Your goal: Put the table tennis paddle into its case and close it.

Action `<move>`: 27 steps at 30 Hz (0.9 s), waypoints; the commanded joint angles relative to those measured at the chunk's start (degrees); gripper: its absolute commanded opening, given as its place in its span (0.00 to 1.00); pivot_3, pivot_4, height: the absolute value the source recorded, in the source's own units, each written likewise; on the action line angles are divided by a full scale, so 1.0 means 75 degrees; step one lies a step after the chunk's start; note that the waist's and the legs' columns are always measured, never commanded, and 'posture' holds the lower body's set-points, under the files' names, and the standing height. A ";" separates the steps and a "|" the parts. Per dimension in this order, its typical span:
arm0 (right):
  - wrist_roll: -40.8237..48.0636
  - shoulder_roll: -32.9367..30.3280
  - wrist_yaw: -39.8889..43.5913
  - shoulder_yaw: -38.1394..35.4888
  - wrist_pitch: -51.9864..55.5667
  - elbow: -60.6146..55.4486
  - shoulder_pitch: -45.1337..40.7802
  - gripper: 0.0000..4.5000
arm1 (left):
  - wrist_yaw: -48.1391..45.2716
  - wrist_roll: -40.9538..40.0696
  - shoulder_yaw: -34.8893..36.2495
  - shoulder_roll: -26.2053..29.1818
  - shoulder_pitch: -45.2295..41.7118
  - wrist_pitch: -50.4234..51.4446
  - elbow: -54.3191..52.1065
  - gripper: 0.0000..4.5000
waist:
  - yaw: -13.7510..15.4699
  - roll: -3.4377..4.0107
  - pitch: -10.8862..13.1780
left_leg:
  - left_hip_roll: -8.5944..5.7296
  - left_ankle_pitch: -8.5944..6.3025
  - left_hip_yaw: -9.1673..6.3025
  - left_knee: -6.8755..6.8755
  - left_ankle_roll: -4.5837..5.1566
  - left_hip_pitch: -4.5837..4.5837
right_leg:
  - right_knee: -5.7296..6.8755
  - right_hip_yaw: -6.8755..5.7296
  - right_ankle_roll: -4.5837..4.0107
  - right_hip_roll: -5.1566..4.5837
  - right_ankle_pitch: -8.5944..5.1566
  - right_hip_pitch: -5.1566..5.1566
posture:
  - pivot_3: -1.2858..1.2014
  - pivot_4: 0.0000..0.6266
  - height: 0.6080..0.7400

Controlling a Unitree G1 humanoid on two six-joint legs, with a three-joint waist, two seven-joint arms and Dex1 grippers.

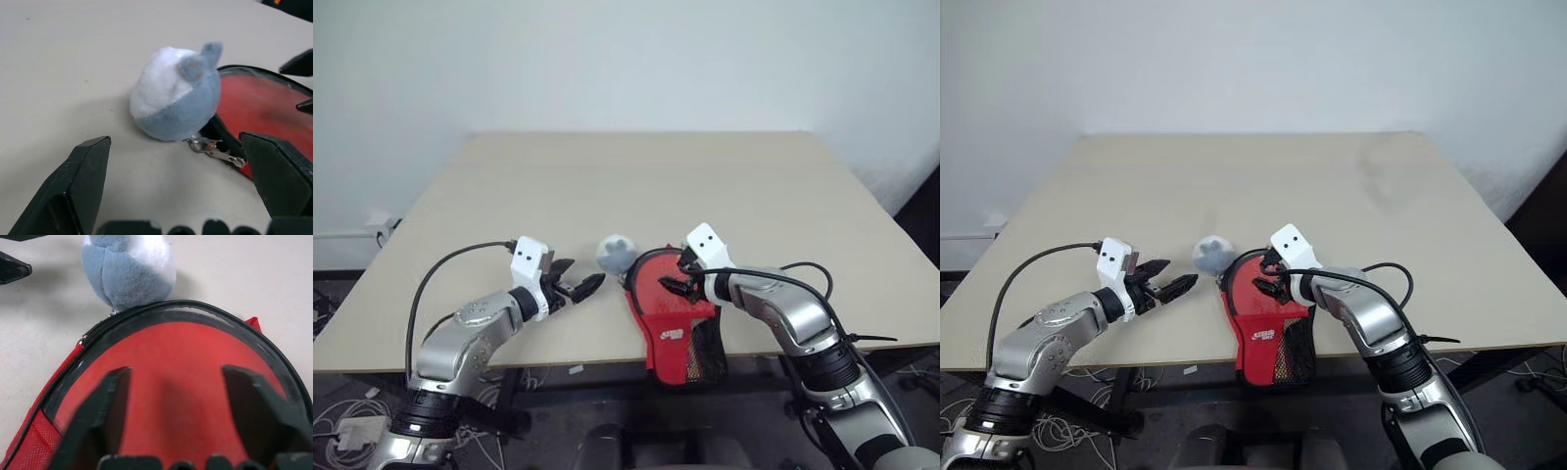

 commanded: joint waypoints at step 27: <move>-0.0696 0.1340 -0.0254 -0.0378 -0.3064 0.2217 0.0239 0.01 | -0.1000 0.1325 0.0319 -0.1204 -0.0602 -0.0768 0.0856 1.00 | -0.0006 -0.0001 -0.0001 | -0.0001 0.0005 -0.0010 0.0088 0.0010 0.0000 | 0.0083 -0.0008 0.0021 0.0016 -0.0004 0.0007 | 0.52 0.00 0.68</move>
